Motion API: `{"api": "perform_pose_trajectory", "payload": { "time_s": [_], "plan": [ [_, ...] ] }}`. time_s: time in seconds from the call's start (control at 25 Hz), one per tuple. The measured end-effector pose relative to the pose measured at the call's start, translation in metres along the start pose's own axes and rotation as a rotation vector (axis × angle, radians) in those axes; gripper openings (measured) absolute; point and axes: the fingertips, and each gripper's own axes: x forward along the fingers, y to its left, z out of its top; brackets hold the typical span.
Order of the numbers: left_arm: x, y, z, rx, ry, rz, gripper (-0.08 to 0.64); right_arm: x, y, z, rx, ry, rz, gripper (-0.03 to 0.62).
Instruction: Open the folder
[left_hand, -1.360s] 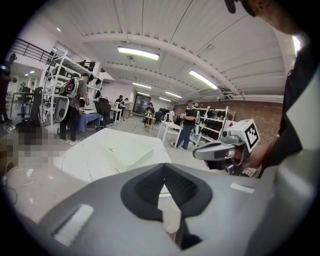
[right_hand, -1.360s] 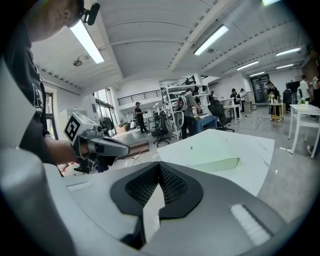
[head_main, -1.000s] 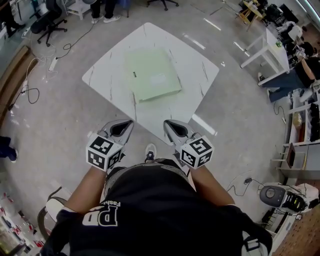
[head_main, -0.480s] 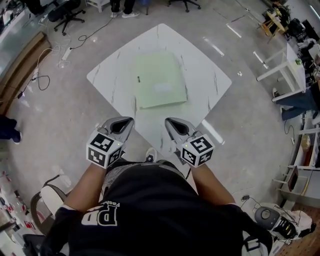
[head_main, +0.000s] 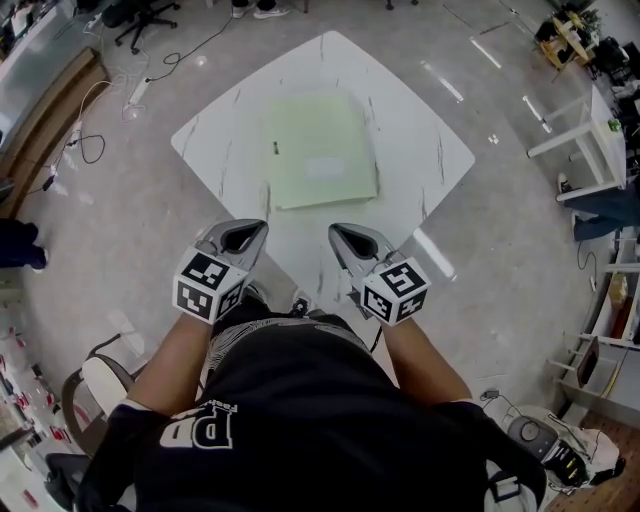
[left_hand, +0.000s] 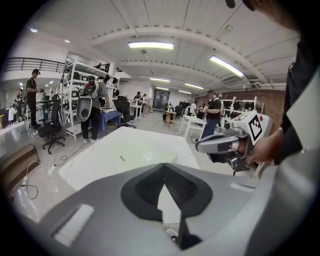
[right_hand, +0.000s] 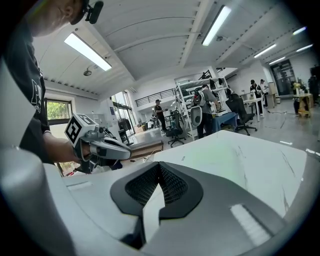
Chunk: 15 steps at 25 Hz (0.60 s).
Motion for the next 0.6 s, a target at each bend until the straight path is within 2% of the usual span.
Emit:
{"api": "perform_pose_trajectory", "payload": {
  "time_s": [0.32, 0.6],
  "plan": [
    [0.014, 0.008, -0.002, 0.013, 0.008, -0.039, 0.052, 0.006, -0.009, -0.004, 0.017, -0.002, -0.048, 0.000],
    [0.031, 0.019, 0.001, 0.032, 0.004, -0.036, 0.052, 0.006, -0.013, -0.001, 0.018, -0.011, -0.070, 0.000]
  ]
}}
